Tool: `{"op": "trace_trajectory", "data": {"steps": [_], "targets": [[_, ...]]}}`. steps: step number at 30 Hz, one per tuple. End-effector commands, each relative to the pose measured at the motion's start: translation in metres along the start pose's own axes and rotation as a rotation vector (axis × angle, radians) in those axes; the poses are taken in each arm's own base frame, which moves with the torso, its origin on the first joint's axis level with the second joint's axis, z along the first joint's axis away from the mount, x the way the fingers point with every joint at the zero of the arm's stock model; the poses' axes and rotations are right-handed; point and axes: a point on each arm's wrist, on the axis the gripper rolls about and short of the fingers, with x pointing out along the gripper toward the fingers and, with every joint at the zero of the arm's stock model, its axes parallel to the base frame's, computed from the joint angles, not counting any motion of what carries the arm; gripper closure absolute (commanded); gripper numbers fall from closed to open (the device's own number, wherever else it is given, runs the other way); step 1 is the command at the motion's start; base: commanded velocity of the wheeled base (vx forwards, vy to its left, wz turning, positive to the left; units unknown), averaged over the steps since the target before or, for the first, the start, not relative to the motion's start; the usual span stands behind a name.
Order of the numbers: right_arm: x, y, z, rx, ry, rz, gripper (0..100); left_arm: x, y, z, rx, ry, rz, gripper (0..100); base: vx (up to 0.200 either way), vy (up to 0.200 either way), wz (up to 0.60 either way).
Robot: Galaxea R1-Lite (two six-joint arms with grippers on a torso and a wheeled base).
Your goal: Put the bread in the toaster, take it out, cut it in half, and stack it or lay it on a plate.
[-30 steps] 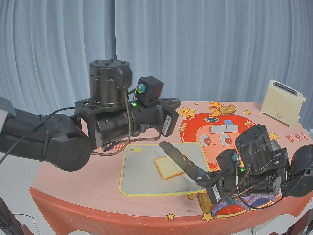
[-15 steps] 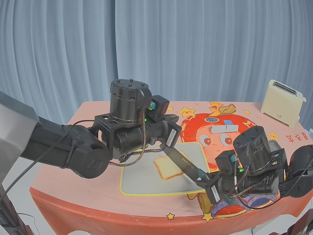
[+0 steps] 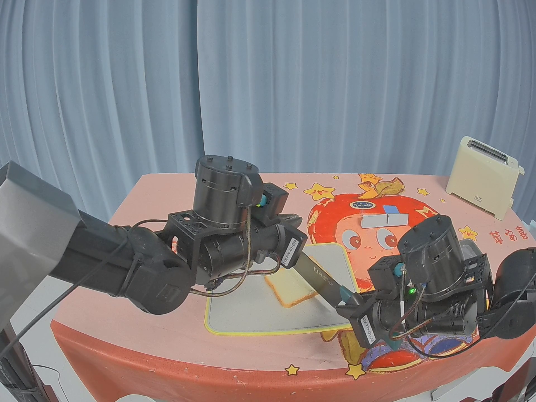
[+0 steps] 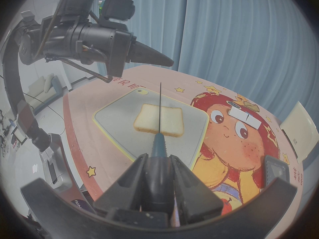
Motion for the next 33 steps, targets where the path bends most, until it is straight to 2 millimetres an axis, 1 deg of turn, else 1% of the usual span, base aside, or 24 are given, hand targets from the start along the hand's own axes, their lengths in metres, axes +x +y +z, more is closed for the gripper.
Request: {"op": "trace_trajectory", "data": {"steps": [1,7,11,15,18,19,22,27,28,30,33], "targets": [[-0.004,0.003,0.001,-0.006,-0.009,0.008,100,-0.002,0.002,0.006,-0.001,-0.019,0.005,100,0.000,0.000,0.00],[-0.004,0.003,0.002,-0.013,-0.005,-0.011,100,-0.005,0.003,0.006,-0.002,-0.020,0.008,100,0.000,0.000,0.00],[-0.005,0.004,0.006,-0.020,-0.012,-0.018,100,-0.005,0.004,0.010,-0.004,-0.036,0.013,100,0.000,0.000,0.00],[-0.012,0.006,0.022,-0.030,-0.009,-0.042,100,-0.004,0.009,0.014,-0.008,-0.050,0.024,100,0.000,0.000,0.00],[-0.017,0.006,0.028,-0.035,0.010,-0.052,100,-0.004,0.009,0.019,-0.009,-0.073,0.027,100,0.000,0.000,0.00],[-0.017,0.006,0.028,-0.035,0.010,-0.052,100,-0.004,0.009,0.019,-0.009,-0.073,0.027,100,0.000,0.000,0.00],[-0.025,0.008,0.021,-0.044,0.014,-0.041,100,-0.005,0.009,0.018,-0.009,-0.098,0.028,100,0.000,0.000,0.00],[-0.022,0.011,0.015,-0.062,0.039,-0.038,100,-0.006,0.006,0.008,-0.004,-0.068,0.022,100,0.000,0.000,0.00],[-0.014,0.011,0.014,-0.064,0.056,-0.046,100,-0.006,0.005,0.003,0.000,-0.048,0.019,100,0.000,0.000,0.00],[-0.010,0.011,0.015,-0.065,0.063,-0.051,100,-0.006,0.005,-0.001,-0.001,-0.037,0.018,100,0.000,0.000,0.00],[-0.009,0.013,0.015,-0.072,0.064,-0.057,100,-0.006,0.005,-0.002,0.000,-0.043,0.020,100,0.000,0.000,0.00]]}}
